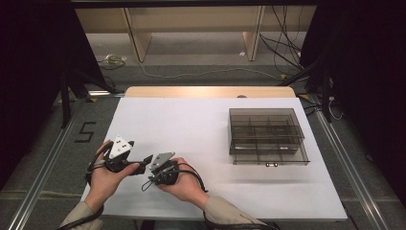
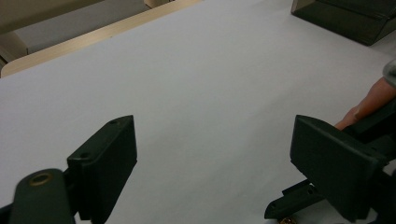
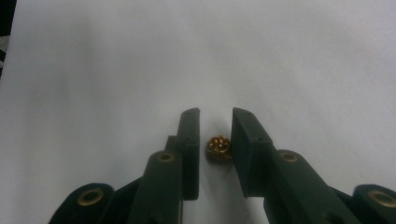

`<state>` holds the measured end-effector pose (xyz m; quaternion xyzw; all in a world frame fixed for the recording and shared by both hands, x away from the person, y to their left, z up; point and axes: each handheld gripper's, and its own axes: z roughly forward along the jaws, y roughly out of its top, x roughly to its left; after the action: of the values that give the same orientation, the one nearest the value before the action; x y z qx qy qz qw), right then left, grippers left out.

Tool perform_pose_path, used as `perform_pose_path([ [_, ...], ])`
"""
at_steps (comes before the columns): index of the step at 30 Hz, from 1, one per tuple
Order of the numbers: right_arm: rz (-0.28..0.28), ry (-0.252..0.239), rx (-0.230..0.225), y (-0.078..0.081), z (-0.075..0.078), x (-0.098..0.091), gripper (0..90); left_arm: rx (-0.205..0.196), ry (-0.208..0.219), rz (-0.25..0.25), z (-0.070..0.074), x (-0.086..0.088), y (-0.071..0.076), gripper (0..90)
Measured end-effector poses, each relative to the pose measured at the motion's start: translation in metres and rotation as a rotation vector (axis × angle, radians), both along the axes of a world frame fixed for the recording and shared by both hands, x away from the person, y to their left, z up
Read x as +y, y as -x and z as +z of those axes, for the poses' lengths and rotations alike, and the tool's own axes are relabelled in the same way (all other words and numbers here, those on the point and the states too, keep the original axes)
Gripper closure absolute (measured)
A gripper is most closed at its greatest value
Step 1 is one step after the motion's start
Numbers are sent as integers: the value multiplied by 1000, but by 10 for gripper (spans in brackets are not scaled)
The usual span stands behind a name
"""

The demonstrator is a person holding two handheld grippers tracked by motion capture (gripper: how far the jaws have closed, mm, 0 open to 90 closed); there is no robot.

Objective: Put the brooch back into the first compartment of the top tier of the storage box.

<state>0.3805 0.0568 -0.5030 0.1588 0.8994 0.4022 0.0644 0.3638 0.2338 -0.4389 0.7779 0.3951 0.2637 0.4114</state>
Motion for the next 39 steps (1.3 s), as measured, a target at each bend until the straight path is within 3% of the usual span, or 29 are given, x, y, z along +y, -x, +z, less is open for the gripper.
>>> perform_pose_path([
  [5,7,-1,-8,-1,0,0,793,0,0,0,0,0,0,146],
  [16,5,-4,-4,-1,0,0,799,-1,5,3,0,1,0,146],
  [20,20,-13,-22,0,1,-1,800,-2,6,5,0,1,0,146],
  [39,11,-102,-21,1,17,-35,801,-7,4,8,0,1,1,146],
])
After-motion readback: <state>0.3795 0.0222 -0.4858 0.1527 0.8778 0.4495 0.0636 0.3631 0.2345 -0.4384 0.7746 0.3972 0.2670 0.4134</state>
